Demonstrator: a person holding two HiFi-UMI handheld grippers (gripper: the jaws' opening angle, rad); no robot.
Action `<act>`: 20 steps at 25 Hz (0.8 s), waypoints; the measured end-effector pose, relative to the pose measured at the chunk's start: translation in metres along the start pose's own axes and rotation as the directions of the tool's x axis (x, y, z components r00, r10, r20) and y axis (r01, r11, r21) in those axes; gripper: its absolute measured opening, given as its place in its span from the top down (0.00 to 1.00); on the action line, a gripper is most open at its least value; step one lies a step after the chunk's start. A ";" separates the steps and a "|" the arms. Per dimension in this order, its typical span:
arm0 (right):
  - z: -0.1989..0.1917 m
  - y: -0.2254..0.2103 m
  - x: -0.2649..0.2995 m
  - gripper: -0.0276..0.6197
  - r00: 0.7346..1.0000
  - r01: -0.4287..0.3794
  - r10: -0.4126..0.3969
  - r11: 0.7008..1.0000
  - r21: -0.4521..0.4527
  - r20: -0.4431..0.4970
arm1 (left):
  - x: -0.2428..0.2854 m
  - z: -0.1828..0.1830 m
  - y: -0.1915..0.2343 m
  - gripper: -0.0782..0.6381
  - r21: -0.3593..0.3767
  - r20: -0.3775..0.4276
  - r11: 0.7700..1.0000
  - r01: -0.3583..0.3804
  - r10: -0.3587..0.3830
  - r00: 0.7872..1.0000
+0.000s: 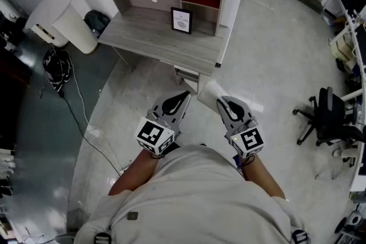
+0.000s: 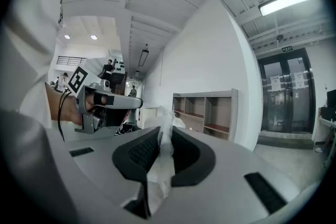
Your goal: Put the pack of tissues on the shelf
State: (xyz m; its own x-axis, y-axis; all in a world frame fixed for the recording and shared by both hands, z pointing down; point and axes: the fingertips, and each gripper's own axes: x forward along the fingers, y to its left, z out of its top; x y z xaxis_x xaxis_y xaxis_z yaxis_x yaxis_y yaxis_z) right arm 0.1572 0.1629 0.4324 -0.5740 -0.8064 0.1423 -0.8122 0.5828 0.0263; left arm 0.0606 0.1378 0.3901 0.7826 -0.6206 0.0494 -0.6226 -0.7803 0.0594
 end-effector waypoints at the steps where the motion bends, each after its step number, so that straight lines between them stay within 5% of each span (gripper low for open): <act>1: 0.000 0.000 0.003 0.86 1.000 -0.005 0.005 1.000 -0.018 0.014 | -0.001 0.000 0.003 0.87 -0.001 -0.001 1.000 0.000 0.000 1.000; 20: -0.001 0.018 0.062 0.86 0.999 -0.003 0.003 1.000 -0.003 -0.033 | -0.016 -0.012 0.066 0.87 -0.050 -0.007 0.999 0.005 -0.006 1.000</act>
State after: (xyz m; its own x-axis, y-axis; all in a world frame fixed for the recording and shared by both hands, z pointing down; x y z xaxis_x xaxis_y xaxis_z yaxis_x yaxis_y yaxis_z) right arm 0.1071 0.1239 0.4427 -0.5726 -0.8009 0.1750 -0.8101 0.5856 0.0289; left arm 0.0067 0.0970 0.4048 0.7861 -0.6156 0.0560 -0.6176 -0.7788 0.1098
